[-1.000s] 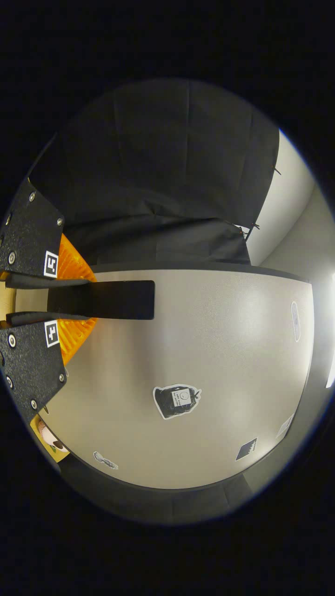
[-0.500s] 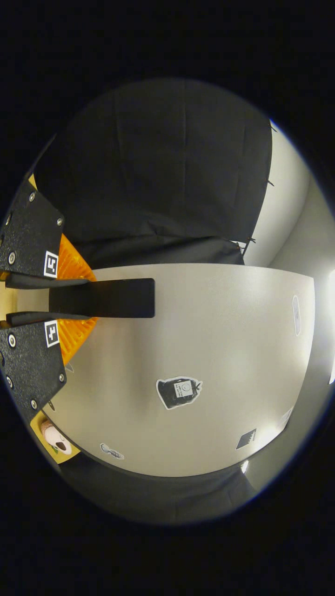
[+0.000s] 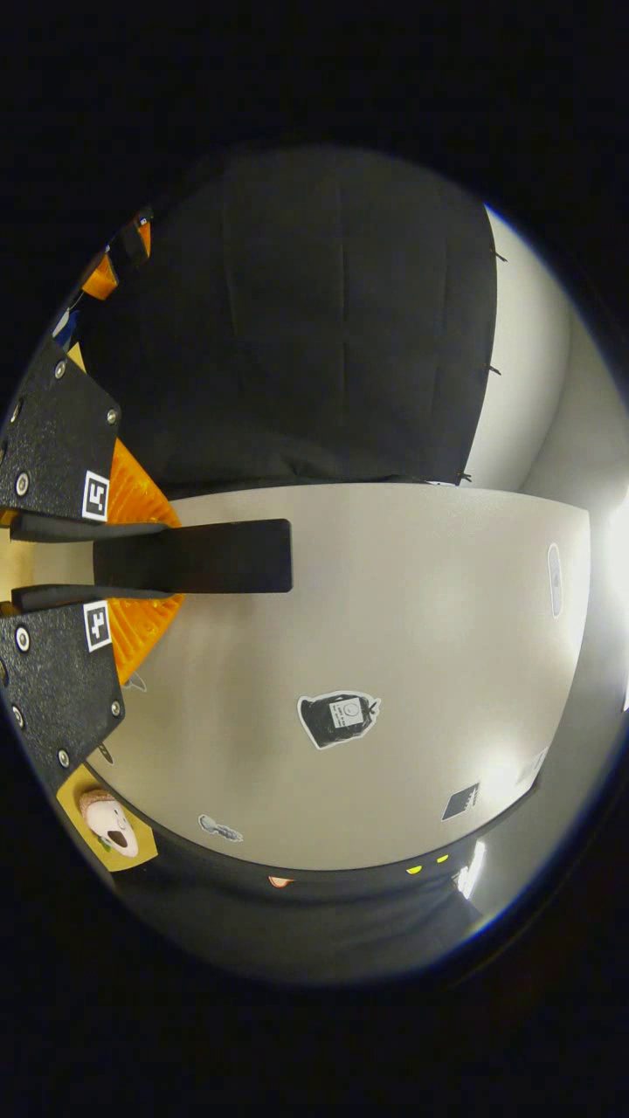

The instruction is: Open the cabinet door with the right hand, grasp the bottle in the cabinet with the left hand and place it on the coaster, then close the cabinet door with the right hand.

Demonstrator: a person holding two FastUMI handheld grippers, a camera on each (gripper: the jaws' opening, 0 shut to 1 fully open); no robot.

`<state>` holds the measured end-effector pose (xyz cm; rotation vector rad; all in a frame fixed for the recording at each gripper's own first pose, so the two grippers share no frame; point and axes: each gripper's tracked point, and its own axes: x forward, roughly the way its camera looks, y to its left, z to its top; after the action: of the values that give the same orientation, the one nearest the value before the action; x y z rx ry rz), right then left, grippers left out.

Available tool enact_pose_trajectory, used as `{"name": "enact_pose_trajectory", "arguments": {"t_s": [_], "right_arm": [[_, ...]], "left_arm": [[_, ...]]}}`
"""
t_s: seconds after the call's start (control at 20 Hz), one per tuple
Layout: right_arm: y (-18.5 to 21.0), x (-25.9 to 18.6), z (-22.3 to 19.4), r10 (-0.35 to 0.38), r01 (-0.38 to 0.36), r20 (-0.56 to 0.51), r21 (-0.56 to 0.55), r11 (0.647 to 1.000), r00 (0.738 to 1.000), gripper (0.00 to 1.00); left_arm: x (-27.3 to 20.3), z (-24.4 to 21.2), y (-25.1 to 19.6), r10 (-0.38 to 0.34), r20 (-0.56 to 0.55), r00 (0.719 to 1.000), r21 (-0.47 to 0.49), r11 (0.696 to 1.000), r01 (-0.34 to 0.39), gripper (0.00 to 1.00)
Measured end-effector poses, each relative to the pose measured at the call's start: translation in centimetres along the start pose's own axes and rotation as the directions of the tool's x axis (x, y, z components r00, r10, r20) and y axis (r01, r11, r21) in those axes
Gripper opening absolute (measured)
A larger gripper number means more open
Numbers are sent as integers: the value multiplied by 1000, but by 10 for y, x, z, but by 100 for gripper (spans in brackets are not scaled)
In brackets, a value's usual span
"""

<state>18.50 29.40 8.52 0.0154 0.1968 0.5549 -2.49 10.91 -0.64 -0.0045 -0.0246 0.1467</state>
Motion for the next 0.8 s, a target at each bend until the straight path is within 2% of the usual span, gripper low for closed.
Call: {"name": "enact_pose_trajectory", "arguments": {"t_s": [0.05,0.1,0.2,0.5,0.8], "right_arm": [[0,-3,-1,6,-6,3,-6,1000,1000,19],[-2,-4,-2,11,-11,4,-8,1000,1000,19],[-3,-11,-2,25,-25,2,-1,1000,1000,19],[-10,-28,-2,44,-44,13,-11,999,999,19],[-21,-48,-2,15,-15,17,-4,1000,1000,19]], "left_arm": [[1,1,-6,-8,3,1000,0,1000,8,92],[3,2,-12,-15,5,1000,1,1000,15,88],[4,4,-24,-30,10,999,-2,1000,30,92],[11,6,-60,-69,20,997,-9,998,70,88],[17,7,-96,-114,27,993,-27,993,115,88]]}}
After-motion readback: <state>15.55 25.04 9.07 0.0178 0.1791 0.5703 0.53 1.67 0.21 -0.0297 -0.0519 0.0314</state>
